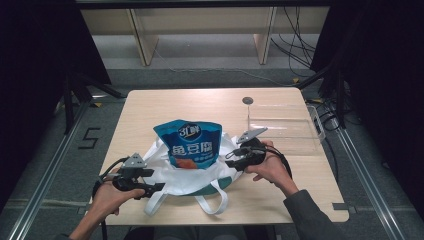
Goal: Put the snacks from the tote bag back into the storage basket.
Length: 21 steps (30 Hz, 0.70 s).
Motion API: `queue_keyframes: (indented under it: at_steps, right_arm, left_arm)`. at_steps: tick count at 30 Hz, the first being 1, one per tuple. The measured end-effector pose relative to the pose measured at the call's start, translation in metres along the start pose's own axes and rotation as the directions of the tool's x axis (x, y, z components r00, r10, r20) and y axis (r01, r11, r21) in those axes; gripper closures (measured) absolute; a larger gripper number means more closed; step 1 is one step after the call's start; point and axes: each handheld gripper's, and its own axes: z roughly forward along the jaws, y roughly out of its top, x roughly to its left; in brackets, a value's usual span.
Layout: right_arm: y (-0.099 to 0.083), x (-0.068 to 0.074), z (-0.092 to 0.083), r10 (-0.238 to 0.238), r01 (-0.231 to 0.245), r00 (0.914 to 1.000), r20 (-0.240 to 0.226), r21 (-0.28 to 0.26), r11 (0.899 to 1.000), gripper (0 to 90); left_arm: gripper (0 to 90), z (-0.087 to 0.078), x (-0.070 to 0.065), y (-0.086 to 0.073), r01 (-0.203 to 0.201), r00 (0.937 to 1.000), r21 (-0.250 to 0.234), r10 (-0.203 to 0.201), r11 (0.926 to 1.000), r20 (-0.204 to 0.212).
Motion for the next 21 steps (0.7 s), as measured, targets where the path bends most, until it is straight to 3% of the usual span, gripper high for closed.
queue_keyframes:
  at_steps: [4,5,7,8,10,11,13,15,16,17,18,20,21]
  right_arm:
    - [0.000,0.001,0.000,-0.003,0.003,0.9999,-0.010,0.011,1.000,42.0]
    - [0.000,0.002,-0.001,-0.001,0.001,1.0000,0.009,0.015,1.000,41.4]
    - [-0.001,0.005,-0.001,0.020,-0.020,0.9998,0.002,0.010,1.000,40.6]
    - [0.000,0.005,-0.001,0.003,-0.003,1.0000,0.002,0.009,1.000,40.0]
    - [0.000,0.005,-0.005,0.006,-0.007,0.9999,0.015,0.035,0.999,39.0]
    - [0.000,0.004,-0.006,-0.012,0.012,0.9999,0.008,0.025,1.000,38.7]
    - [0.000,0.006,-0.009,-0.006,0.006,0.9997,0.022,0.026,1.000,37.6]
    - [0.000,0.007,-0.012,-0.002,0.001,0.9996,0.030,0.020,1.000,37.0]
    - [0.001,0.006,-0.017,-0.018,0.016,0.9993,0.032,0.040,0.999,36.5]
    - [0.002,0.006,-0.016,-0.030,0.029,0.9986,0.044,0.019,0.999,36.1]
    - [0.003,0.007,-0.020,-0.033,0.031,0.9982,0.050,0.033,0.999,35.7]
    - [0.006,0.007,-0.024,-0.060,0.060,0.9972,0.044,0.012,0.998,35.0]
    - [0.007,0.009,-0.027,-0.034,0.033,0.9984,0.046,0.012,0.999,34.9]
  left_arm:
    - [25.5,-0.007,-0.001,-0.005,0.039,0.9989,-0.051,-0.040,0.9979,-0.026]
    - [24.7,-0.009,-0.001,-0.006,0.031,0.9990,-0.059,-0.033,0.9978,-0.031]
    - [22.8,-0.010,-0.003,-0.008,0.046,0.9981,-0.060,-0.048,0.9972,-0.038]
    - [22.2,-0.011,-0.004,-0.010,0.051,0.9980,-0.063,-0.053,0.9967,-0.035]
    - [22.1,-0.012,-0.004,-0.013,0.033,0.9983,-0.070,-0.036,0.9970,-0.046]
    - [22.1,-0.014,-0.006,-0.014,0.049,0.9978,-0.074,-0.052,0.9961,-0.041]
    - [22.1,-0.016,-0.005,-0.018,0.033,0.9987,-0.078,-0.036,0.9964,-0.036]
    - [22.1,-0.019,-0.006,-0.023,0.059,0.9967,-0.079,-0.063,0.9951,-0.051]
    - [22.1,-0.020,-0.005,-0.025,0.044,0.9973,-0.086,-0.048,0.9953,-0.055]
    - [22.1,-0.021,-0.004,-0.027,0.043,0.9976,-0.077,-0.047,0.9961,-0.051]
    - [22.1,-0.022,-0.004,-0.029,0.061,0.9961,-0.078,-0.066,0.9951,-0.059]
    - [22.1,-0.024,-0.003,-0.032,0.074,0.9950,-0.078,-0.079,0.9942,-0.061]
    - [22.2,-0.025,-0.002,-0.033,0.077,0.9946,-0.085,-0.082,0.9934,-0.063]
